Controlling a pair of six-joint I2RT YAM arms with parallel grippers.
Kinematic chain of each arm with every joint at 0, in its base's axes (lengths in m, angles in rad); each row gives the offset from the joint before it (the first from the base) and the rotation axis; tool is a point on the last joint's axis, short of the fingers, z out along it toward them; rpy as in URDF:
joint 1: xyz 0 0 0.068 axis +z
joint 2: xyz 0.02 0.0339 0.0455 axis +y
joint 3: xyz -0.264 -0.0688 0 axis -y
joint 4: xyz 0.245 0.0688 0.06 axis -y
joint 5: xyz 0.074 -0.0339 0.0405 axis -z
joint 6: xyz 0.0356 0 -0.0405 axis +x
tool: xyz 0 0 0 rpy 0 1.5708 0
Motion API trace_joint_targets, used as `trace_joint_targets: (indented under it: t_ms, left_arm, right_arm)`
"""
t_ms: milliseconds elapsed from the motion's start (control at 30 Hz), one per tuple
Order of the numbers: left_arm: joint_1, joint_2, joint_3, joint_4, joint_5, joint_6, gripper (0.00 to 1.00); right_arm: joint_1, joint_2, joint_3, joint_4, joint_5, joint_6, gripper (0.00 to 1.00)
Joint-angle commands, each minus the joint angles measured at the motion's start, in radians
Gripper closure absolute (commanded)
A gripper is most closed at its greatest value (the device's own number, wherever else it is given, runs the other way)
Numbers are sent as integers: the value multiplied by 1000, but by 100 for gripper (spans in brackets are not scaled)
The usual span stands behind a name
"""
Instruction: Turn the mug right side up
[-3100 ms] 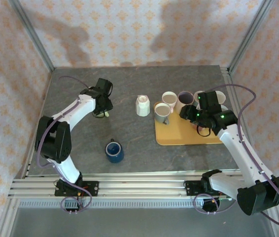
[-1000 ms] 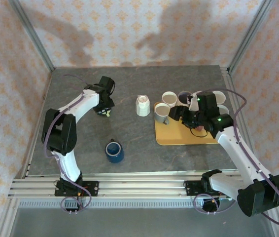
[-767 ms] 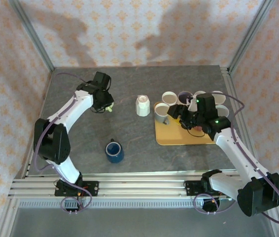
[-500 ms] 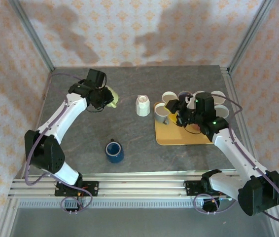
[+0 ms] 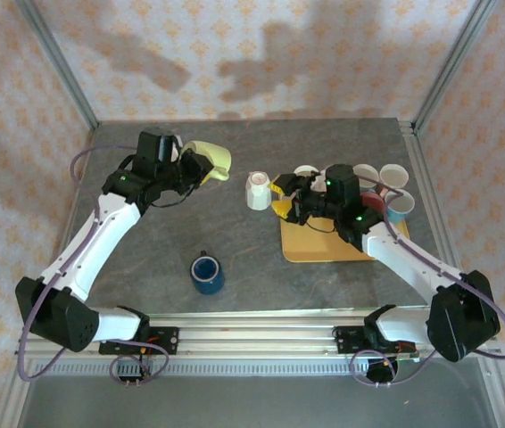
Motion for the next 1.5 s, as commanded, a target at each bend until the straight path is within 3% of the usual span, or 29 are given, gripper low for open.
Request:
trace_joint_targets:
  t_ms: [0, 200, 533, 733, 833, 900, 1000, 1067, 1333, 1467]
  left_arm:
    - [-20, -47, 1, 171, 32, -94, 100]
    - [-70, -58, 7, 216, 24, -157, 100]
    - [-118, -50, 20, 247, 5, -188, 100]
    - [-130, -44, 33, 244, -4, -190, 100]
    - [-132, -46, 31, 247, -6, -195, 100]
    - [-134, -48, 26, 255, -6, -202, 100]
    - [-140, -49, 21, 268, -7, -211, 100]
    - [-149, -51, 20, 273, -12, -211, 100]
    - [-167, -81, -19, 329, -50, -242, 100]
    - [-172, -91, -47, 365, -51, -258, 100]
  right_arm:
    - [40, 24, 54, 157, 62, 118, 41]
    - [91, 68, 103, 224, 118, 171, 41]
    - [168, 155, 169, 307, 211, 292, 49]
    - [184, 176, 158, 311, 266, 347, 64]
    - [187, 183, 154, 313, 286, 368, 79]
    - [188, 194, 159, 310, 286, 379, 82]
    - [193, 212, 166, 330, 294, 404, 82]
    - [199, 228, 177, 350, 301, 418, 76]
    - [230, 254, 163, 442, 396, 531, 77]
    - [244, 285, 178, 502, 418, 595, 70]
